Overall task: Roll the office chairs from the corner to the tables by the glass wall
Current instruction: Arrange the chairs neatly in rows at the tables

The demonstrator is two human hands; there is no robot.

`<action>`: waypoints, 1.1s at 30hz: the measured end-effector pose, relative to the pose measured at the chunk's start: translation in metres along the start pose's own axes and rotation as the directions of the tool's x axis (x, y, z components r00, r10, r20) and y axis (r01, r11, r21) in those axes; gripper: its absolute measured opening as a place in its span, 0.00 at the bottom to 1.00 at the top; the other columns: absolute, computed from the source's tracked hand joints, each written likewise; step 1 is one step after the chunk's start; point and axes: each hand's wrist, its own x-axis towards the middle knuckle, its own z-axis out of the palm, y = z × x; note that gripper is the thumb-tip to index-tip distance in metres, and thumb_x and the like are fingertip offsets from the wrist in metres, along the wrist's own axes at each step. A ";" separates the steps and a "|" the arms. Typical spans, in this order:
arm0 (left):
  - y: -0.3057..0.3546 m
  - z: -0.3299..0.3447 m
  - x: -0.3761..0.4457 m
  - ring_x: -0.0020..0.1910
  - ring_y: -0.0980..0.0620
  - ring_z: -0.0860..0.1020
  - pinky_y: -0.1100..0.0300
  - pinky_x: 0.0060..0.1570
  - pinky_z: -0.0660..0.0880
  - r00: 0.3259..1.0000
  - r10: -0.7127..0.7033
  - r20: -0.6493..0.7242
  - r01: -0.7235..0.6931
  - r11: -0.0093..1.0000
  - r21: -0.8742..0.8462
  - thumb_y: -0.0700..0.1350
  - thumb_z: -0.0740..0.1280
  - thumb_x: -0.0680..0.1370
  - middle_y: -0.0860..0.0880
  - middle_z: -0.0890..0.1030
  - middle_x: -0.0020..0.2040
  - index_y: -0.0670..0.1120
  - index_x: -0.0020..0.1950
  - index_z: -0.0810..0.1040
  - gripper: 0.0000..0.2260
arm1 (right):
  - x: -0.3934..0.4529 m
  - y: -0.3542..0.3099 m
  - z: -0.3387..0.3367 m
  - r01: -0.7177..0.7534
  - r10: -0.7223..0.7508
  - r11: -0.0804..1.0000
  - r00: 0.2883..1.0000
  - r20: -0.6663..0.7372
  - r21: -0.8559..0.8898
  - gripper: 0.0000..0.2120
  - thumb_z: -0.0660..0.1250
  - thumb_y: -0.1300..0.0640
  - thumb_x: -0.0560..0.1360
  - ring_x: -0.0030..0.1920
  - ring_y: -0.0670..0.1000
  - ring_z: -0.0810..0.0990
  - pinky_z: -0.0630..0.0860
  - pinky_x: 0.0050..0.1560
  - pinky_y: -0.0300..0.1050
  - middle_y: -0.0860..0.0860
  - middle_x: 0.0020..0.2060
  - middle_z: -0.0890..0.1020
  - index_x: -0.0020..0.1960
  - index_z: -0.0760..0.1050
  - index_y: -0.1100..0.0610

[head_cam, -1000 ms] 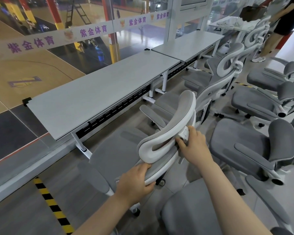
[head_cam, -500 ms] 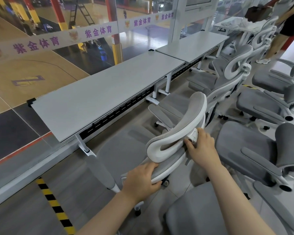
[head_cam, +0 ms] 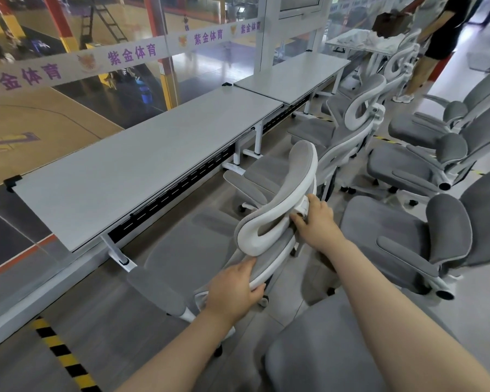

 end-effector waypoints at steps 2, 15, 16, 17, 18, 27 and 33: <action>-0.003 0.001 0.000 0.49 0.52 0.77 0.57 0.41 0.71 1.000 -0.006 0.008 0.006 1.000 -0.002 0.59 0.62 0.74 0.54 0.79 0.50 0.57 0.67 0.66 0.22 | 0.000 -0.001 0.001 -0.004 0.004 1.000 1.000 0.012 -0.010 0.29 0.63 0.46 0.78 0.67 0.62 0.62 0.65 0.65 0.58 0.59 0.65 0.66 0.73 0.57 0.55; -0.003 -0.012 -0.010 0.57 0.49 0.76 0.54 0.49 0.74 0.996 -0.023 0.086 0.020 0.999 0.041 0.58 0.64 0.76 0.52 0.77 0.60 0.55 0.72 0.64 0.25 | -0.010 0.001 0.003 0.015 -0.015 1.000 0.999 0.033 -0.003 0.30 0.61 0.45 0.79 0.68 0.62 0.63 0.64 0.67 0.58 0.62 0.67 0.65 0.76 0.54 0.54; -0.003 -0.014 -0.011 0.58 0.49 0.76 0.53 0.50 0.75 0.996 -0.020 0.092 0.016 0.999 0.052 0.58 0.64 0.77 0.52 0.77 0.61 0.55 0.72 0.64 0.25 | -0.012 0.002 0.001 0.014 -0.014 1.000 0.999 0.045 0.007 0.30 0.60 0.46 0.79 0.68 0.62 0.63 0.65 0.66 0.58 0.61 0.68 0.65 0.76 0.54 0.53; -0.003 -0.016 -0.011 0.58 0.48 0.76 0.52 0.50 0.75 0.995 -0.017 0.096 0.011 0.998 0.065 0.58 0.64 0.77 0.51 0.76 0.62 0.55 0.72 0.64 0.25 | -0.014 0.003 -0.001 0.032 -0.033 0.999 0.998 0.055 0.018 0.28 0.59 0.48 0.80 0.68 0.60 0.64 0.67 0.65 0.57 0.60 0.68 0.66 0.76 0.54 0.52; -0.003 -0.017 -0.012 0.59 0.48 0.75 0.52 0.50 0.75 0.994 -0.015 0.105 0.007 0.997 0.081 0.57 0.63 0.77 0.51 0.76 0.63 0.54 0.72 0.63 0.25 | -0.017 0.003 -0.004 0.050 -0.052 0.998 0.997 0.059 0.032 0.26 0.58 0.51 0.80 0.67 0.59 0.66 0.69 0.63 0.56 0.59 0.68 0.67 0.76 0.54 0.51; 0.004 -0.033 -0.050 0.67 0.45 0.70 0.52 0.64 0.68 0.994 0.070 0.081 -0.077 0.994 0.080 0.50 0.63 0.78 0.47 0.70 0.71 0.46 0.75 0.61 0.27 | -0.118 0.015 -0.009 0.053 -0.060 0.995 0.994 0.089 0.083 0.28 0.59 0.56 0.78 0.64 0.53 0.72 0.71 0.60 0.48 0.48 0.68 0.70 0.76 0.56 0.50; 0.000 -0.033 -0.117 0.72 0.49 0.64 0.51 0.70 0.64 0.989 0.104 0.108 -0.107 0.994 0.021 0.51 0.63 0.78 0.50 0.66 0.74 0.49 0.76 0.61 0.26 | -0.238 0.041 0.003 -0.083 0.082 0.997 0.991 0.109 0.005 0.30 0.62 0.55 0.79 0.74 0.53 0.62 0.60 0.72 0.47 0.53 0.75 0.63 0.78 0.54 0.56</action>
